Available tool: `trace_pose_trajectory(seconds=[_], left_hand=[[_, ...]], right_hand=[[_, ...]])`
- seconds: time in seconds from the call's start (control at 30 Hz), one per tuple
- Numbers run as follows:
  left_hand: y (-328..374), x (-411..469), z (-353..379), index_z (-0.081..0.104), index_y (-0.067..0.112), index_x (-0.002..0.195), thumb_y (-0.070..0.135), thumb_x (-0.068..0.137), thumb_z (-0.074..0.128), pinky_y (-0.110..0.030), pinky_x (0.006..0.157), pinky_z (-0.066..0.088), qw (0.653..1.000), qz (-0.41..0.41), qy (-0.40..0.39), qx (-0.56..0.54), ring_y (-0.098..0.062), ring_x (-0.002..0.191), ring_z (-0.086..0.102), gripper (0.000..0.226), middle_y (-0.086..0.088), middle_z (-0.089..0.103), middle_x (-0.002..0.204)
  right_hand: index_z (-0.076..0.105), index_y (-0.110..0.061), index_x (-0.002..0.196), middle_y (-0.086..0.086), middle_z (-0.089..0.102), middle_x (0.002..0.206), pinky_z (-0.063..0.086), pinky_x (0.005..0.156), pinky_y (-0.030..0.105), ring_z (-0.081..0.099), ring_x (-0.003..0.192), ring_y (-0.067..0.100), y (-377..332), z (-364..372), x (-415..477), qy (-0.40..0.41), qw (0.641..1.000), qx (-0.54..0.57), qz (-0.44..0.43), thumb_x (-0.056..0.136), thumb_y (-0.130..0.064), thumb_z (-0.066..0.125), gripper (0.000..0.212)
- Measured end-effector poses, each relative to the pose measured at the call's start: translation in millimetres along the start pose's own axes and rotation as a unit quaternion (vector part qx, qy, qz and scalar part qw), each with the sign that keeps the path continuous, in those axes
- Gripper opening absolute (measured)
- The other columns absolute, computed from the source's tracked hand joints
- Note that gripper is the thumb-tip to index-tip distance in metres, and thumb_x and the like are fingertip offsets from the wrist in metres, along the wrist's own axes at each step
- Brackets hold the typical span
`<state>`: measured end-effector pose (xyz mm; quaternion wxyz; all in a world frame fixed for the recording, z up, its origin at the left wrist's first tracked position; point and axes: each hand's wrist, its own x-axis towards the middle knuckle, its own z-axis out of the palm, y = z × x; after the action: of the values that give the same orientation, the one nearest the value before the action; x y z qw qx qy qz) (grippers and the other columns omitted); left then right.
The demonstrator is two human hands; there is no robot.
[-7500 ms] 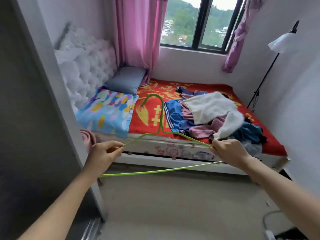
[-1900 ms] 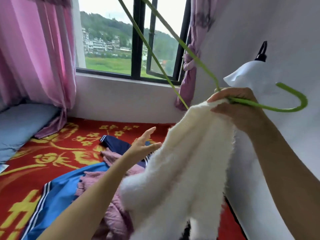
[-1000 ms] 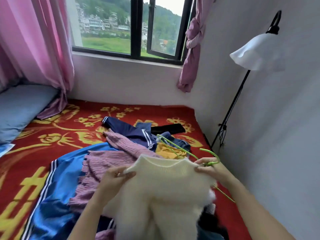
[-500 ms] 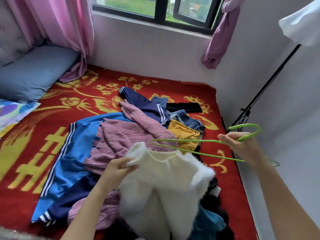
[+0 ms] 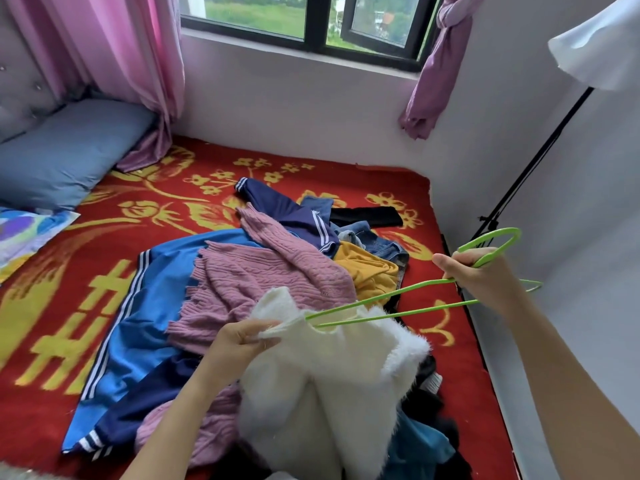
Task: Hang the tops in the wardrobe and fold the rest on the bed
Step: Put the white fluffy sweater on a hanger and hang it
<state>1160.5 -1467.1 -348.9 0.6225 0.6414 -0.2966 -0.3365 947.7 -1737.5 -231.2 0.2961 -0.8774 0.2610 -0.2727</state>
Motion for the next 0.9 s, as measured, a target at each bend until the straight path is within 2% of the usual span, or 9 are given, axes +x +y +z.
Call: trace_pose_trajectory(seconds=[0.07,0.13,0.2,0.33,0.5,0.6,0.73,0.8,0.9], left_hand=[[1.3,-0.3,0.8,0.073,0.048,0.069,0.008,0.075,0.074,-0.013,0.065,0.049,0.999,0.038,0.000,0.028,0.002,0.068,0.063,0.040,0.014,0.071,0.071],[0.6,0.9,-1.6,0.067,0.060,0.078,0.059,0.066,0.073,-0.014,0.075,0.046,0.992,0.084,0.004,0.098,0.001,0.078,0.059,0.013,0.022,0.069,0.083],[-0.5,4.3,-1.9,0.061,0.066,0.086,0.082,0.060,0.056,-0.011,0.076,0.041,0.971,0.144,0.017,0.189,0.004,0.082,0.051,0.031,0.034,0.064,0.087],[8.7,15.2,19.9,0.064,0.025,0.101,0.067,0.084,0.044,-0.019,0.057,0.040,0.910,0.308,0.035,0.276,0.003,0.066,0.044,0.050,0.018,0.058,0.071],[33.6,23.0,43.2,0.060,0.025,0.086,0.064,0.090,0.031,-0.024,0.055,0.039,0.850,0.372,0.079,0.366,-0.010,0.071,0.052,0.048,0.005,0.067,0.069],[46.9,26.6,54.9,0.062,0.019,0.070,0.059,0.090,0.037,-0.028,0.052,0.037,0.840,0.378,0.049,0.386,-0.009,0.065,0.048,0.050,0.007,0.059,0.063],[48.2,27.5,47.4,0.053,0.021,0.081,0.048,0.086,0.048,-0.027,0.055,0.038,0.863,0.364,0.010,0.350,-0.006,0.066,0.049,0.027,0.006,0.055,0.077],[49.1,28.6,36.3,0.058,0.021,0.087,0.052,0.087,0.048,-0.028,0.058,0.042,0.885,0.345,-0.011,0.311,-0.007,0.067,0.052,0.032,0.008,0.056,0.084],[58.5,27.6,15.9,0.063,0.033,0.090,0.065,0.084,0.049,-0.024,0.057,0.045,0.910,0.318,0.009,0.265,-0.001,0.060,0.052,0.036,0.013,0.059,0.072]], right_hand=[[0.057,0.008,0.052,0.017,0.041,0.041,0.027,0.041,0.022,0.032,0.037,0.012,-3.9,7.1,2.1,-0.015,1.000,-0.002,-0.010,0.075,-0.069,0.054,0.080],[0.057,0.011,0.053,0.012,0.039,0.041,0.025,0.040,0.019,0.031,0.037,0.012,-7.0,14.1,3.3,-0.023,1.000,-0.009,-0.005,0.081,-0.045,0.063,0.063],[0.055,0.013,0.052,0.004,0.039,0.039,0.024,0.039,0.016,0.032,0.035,0.012,-10.6,22.8,2.8,-0.030,1.000,0.000,0.000,0.080,-0.048,0.062,0.068],[0.057,-0.010,0.044,-0.012,0.044,0.032,0.026,0.038,0.012,0.043,0.032,0.006,-25.6,55.3,-4.6,0.013,0.999,0.038,0.002,0.076,-0.065,0.045,0.065],[0.041,-0.020,0.043,-0.006,0.036,0.036,0.033,0.043,0.035,0.033,0.036,0.009,-46.4,104.1,-16.5,0.085,0.991,0.100,0.010,0.079,-0.078,0.029,0.069],[0.034,-0.031,0.053,-0.008,0.033,0.042,0.027,0.049,0.031,0.030,0.042,0.005,-71.6,123.6,-21.0,0.091,0.992,0.085,0.002,0.079,-0.078,0.024,0.054],[0.045,-0.028,0.063,-0.015,0.048,0.047,0.034,0.053,0.030,0.043,0.046,0.003,-83.0,118.3,-16.2,0.004,0.996,0.083,-0.040,0.070,-0.089,0.015,0.068],[0.053,-0.015,0.078,-0.012,0.057,0.063,0.039,0.069,0.033,0.053,0.061,0.009,-85.6,105.4,-12.4,-0.082,0.992,-0.004,-0.095,0.071,-0.088,0.011,0.084],[0.066,-0.012,0.096,-0.005,0.068,0.089,0.037,0.088,0.040,0.063,0.086,0.020,-69.5,71.5,-0.9,0.004,0.979,-0.092,-0.180,0.083,-0.076,0.015,0.083]])
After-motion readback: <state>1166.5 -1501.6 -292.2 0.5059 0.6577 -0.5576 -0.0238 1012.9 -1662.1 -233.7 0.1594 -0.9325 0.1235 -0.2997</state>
